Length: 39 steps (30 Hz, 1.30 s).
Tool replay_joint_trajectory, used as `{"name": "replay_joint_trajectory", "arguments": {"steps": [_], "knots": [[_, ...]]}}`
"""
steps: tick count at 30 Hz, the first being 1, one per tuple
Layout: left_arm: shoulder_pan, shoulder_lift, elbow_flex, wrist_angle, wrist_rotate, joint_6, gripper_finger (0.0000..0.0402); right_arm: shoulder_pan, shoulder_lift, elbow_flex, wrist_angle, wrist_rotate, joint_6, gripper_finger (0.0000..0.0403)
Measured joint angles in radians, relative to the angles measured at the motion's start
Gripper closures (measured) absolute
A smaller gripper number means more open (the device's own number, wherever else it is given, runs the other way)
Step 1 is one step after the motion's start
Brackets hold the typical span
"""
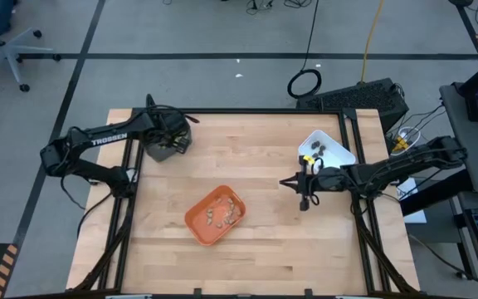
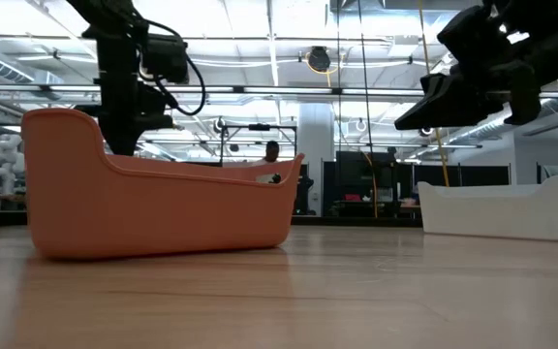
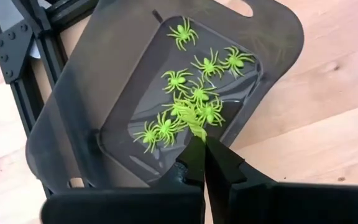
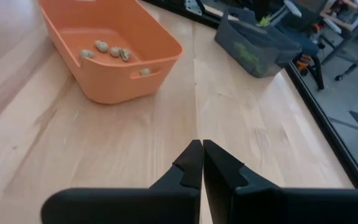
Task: Sort Halloween decoration
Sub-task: Put the green spider toy into the black bin, then return to Home Position
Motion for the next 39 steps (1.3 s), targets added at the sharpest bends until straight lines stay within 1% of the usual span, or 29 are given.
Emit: {"name": "replay_joint_trajectory", "arguments": {"steps": [2,4,10,12,15,18,21,24,30,31,33,35,37,39], "knots": [[-0.001,0.002,0.0,0.004,-0.002,0.002,0.0399,-0.007,0.0,0.0,-0.012,0.0,0.018,0.0403],[-0.005,0.001,0.0,0.01,-0.009,0.002,0.0387,-0.012,0.0,0.0,-0.019,-0.001,0.029,0.0403],[-0.018,0.001,0.0,0.008,-0.089,0.001,0.0317,-0.013,0.0,0.0,-0.02,-0.002,0.03,0.0403],[-0.024,0.001,0.0,0.008,-0.098,0.002,0.03,-0.013,0.0,0.0,-0.017,-0.002,0.027,0.0403],[-0.048,-0.013,0.0,0.02,-0.098,0.003,0.0287,-0.013,0.0,0.0,-0.004,-0.002,0.02,0.0403],[-0.105,-0.04,0.0,0.083,-0.102,0.018,0.0286,-0.013,-0.002,0.0,0.01,-0.006,0.011,0.0403],[-0.191,-0.085,0.0,0.189,-0.116,0.055,0.0286,-0.019,-0.012,0.0,0.017,-0.069,-0.016,0.0403],[-0.292,-0.127,0.0,0.288,-0.163,0.103,0.0286,-0.035,-0.043,0.0,0.018,-0.131,-0.035,0.0403],[-0.508,-0.177,-0.016,0.444,-0.295,0.206,0.0285,-0.072,-0.147,0.0,-0.041,-0.133,-0.044,0.0403],[-0.542,-0.181,-0.033,0.488,-0.314,0.228,0.0285,-0.076,-0.169,0.0,-0.057,-0.133,-0.044,0.0403],[-0.601,-0.185,-0.075,0.608,-0.317,0.283,0.0285,-0.083,-0.212,0.0,-0.086,-0.139,-0.044,0.0403],[-0.646,-0.185,-0.131,0.723,-0.317,0.327,0.0285,-0.091,-0.249,0.0,-0.1,-0.182,-0.046,0.0403],[-0.685,-0.186,-0.195,0.863,-0.316,0.368,0.0285,-0.097,-0.282,-0.009,-0.093,-0.226,-0.05,0.0403],[-0.717,-0.186,-0.268,1.002,-0.302,0.421,0.0285,-0.104,-0.303,-0.034,-0.054,-0.238,-0.048,0.0403]]}}
